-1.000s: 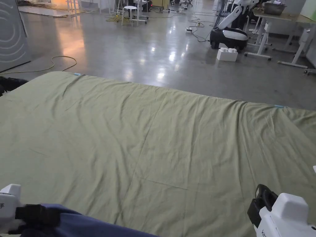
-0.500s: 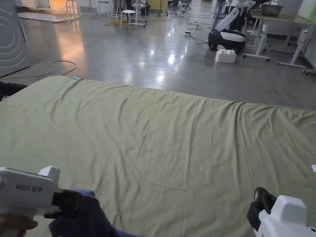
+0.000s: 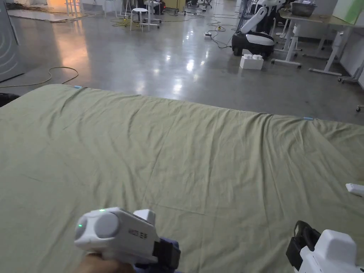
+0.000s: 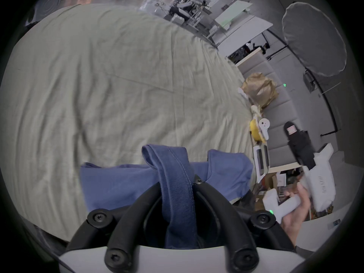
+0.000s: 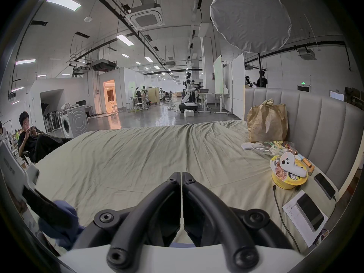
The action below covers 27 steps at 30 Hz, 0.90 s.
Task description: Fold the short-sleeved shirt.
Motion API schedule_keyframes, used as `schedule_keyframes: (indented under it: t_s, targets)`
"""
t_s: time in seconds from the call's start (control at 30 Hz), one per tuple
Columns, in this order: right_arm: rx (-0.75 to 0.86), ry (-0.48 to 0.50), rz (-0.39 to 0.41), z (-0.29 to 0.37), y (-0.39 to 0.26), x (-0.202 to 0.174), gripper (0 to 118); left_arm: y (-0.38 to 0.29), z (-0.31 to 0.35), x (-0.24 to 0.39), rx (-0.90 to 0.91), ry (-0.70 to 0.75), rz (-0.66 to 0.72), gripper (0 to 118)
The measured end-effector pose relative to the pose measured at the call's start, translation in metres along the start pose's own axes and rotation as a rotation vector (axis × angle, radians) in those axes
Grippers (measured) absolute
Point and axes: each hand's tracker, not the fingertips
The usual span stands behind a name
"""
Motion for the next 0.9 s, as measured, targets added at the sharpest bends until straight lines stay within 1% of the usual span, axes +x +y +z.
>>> schedule_keyframes:
  t_s: [0.13,0.3,0.37,0.47,0.5,0.67,0.8,0.83,0.87,0.9]
  targets:
    - [-0.005,-0.016,0.0,0.005,-0.003,0.008,2,-0.014,-0.039,0.017,-0.033,0.059,-0.009,13]
    - [-0.02,-0.037,-0.003,0.009,-0.008,0.018,2,-0.025,-0.062,0.026,-0.067,0.115,-0.016,16]
    - [-0.027,-0.044,-0.009,0.01,-0.01,0.021,2,-0.026,-0.064,0.024,-0.068,0.119,-0.002,26]
    - [-0.034,-0.045,-0.012,0.011,-0.011,0.022,2,-0.026,-0.058,0.025,-0.058,0.088,0.02,49]
    - [-0.035,-0.044,-0.01,0.011,-0.012,0.021,2,-0.026,-0.054,0.025,-0.053,0.078,0.02,54]
    - [-0.038,-0.035,-0.006,0.012,-0.012,0.019,2,-0.012,-0.02,0.021,0.01,0.02,0.022,54]
    - [-0.039,-0.027,-0.005,0.013,-0.013,0.016,2,-0.005,0.004,0.006,0.065,0.058,0.009,54]
    - [-0.039,-0.025,-0.005,0.013,-0.013,0.016,2,-0.006,0.006,0.002,0.065,0.075,0.0,52]
    - [-0.041,-0.023,-0.005,0.013,-0.014,0.015,2,-0.008,0.008,-0.002,0.061,0.096,-0.018,46]
    - [-0.042,-0.022,-0.005,0.013,-0.014,0.014,2,-0.011,0.007,-0.006,0.045,0.113,-0.031,37]
